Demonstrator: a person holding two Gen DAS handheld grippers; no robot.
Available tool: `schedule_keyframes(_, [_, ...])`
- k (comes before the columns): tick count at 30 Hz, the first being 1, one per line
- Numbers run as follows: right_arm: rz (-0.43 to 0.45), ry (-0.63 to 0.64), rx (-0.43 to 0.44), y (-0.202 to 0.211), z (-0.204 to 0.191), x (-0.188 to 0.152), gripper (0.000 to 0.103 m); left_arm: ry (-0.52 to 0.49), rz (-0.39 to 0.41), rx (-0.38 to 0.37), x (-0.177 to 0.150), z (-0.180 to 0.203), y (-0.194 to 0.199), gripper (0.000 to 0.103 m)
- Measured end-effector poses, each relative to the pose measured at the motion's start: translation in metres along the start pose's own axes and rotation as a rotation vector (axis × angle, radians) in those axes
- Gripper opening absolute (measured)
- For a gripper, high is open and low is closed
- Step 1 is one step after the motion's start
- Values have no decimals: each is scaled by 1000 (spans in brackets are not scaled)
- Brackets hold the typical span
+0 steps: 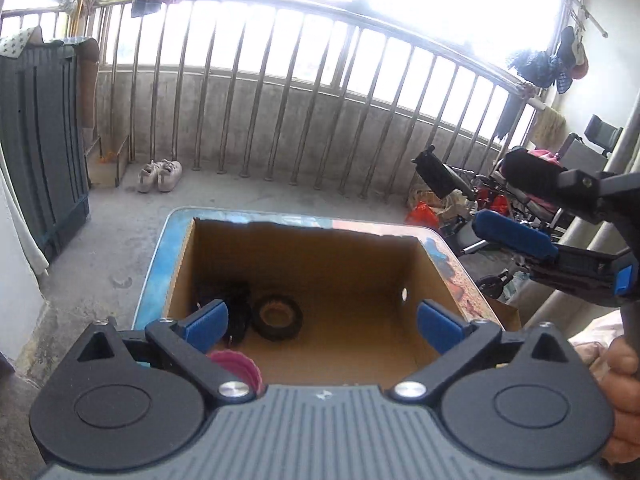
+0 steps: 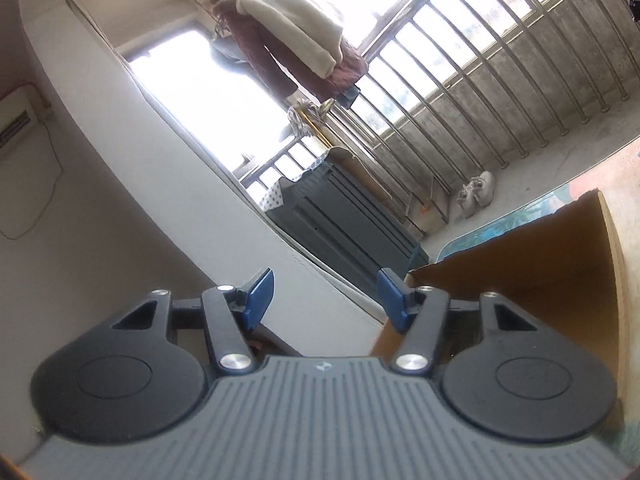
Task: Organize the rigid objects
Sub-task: 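Move the right tool back to the green dropper bottle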
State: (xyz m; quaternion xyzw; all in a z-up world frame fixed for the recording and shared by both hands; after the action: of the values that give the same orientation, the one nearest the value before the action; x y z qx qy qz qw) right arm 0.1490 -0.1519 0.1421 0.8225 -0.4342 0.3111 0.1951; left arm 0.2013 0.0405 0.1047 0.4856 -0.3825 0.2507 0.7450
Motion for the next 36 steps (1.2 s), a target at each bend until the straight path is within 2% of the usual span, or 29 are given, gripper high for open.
schedule_keyframes(2, [17,8,7,16,-9,-15,60,7,-26,-23,-16,-4,11,102])
schedule_keyframes(6, [31,62,-42,42,-23,-50,68,0,-55,-72,-42,-16,24,102])
schedule_keyframes(7, [32,85,-66,50,-26,-58,71,8,-60,-79,-48,-19,27,102])
schedule_keyframes(12, [-6,250,-254,76,-29,-100,74,29,-86,-111,-76,-30,25,102])
schedule_keyframes(16, [-46,276,-367,93,-18,-131,74,-5,-108,-130,-94,-29,23,102])
schedule_keyframes(20, [-67,278,-459,96,-3,-153,74,-20,-145,-195,-110,-23,17,103])
schedule_keyframes(24, [-76,256,-489,90,13,-156,74,-35,-178,-244,-117,-17,8,103])
schedule_keyframes(29, [-75,244,-474,74,23,-145,74,-63,-147,-240,-119,-7,4,103])
schedule_keyframes(36, [-132,245,-431,40,34,-137,74,-330,-85,-130,-133,27,-8,102])
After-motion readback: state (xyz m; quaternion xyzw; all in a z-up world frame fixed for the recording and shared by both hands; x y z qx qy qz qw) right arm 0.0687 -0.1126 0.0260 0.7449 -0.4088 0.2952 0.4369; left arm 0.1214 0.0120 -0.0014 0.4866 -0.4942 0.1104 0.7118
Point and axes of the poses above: each gripper's, at about its wrist camera, not at the fingertips, and y roughly against the way its jaws point, z to its right, x to its top, the point moved 4 cm from there along -y, roughly the way its jaws point, and after that the axes turned 4 degrees about z, right-handed, at the moved point
